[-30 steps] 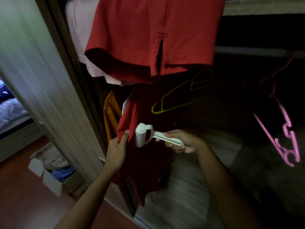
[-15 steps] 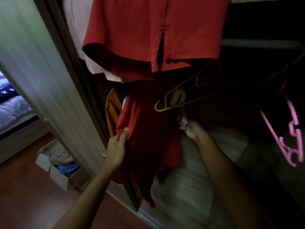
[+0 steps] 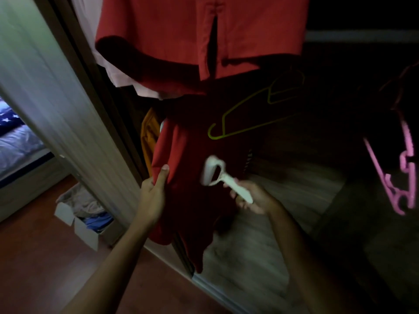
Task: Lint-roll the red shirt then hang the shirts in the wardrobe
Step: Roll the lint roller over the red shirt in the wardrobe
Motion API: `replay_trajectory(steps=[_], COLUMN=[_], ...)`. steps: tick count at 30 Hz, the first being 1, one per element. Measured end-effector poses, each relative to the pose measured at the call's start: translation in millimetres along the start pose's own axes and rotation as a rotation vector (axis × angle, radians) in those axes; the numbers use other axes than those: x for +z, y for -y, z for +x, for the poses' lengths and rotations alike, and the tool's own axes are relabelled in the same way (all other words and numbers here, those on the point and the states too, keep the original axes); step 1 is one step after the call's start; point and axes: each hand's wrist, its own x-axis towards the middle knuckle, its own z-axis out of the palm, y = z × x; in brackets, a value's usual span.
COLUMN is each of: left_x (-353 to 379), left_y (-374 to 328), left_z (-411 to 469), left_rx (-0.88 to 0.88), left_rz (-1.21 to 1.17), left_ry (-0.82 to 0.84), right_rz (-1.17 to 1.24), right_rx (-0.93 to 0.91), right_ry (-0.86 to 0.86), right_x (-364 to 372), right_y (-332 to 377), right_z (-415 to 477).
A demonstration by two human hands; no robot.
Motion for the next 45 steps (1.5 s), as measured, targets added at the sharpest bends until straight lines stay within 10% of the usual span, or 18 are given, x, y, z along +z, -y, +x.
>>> replay_trajectory(steps=[7, 20, 33, 45], left_x=[-4, -4, -20, -24], left_y=[-15, -23, -23, -30], left_z=[-10, -16, -5, 2], left_rx=[0.007, 0.008, 0.109, 0.11], left_rz=[0.009, 0.061, 0.398, 0.383], left_ry=[-0.018, -0.01, -0.102, -0.116], right_rz=[0.209, -0.273, 0.255, -0.272], right_rx=[-0.185, 0.173, -0.098, 0.294], right_ry=[-0.347, 0.288, -0.368, 0.37], right_x=[-20, 51, -23, 40], right_y=[13, -85, -44, -130], right_z=[26, -18, 48, 11])
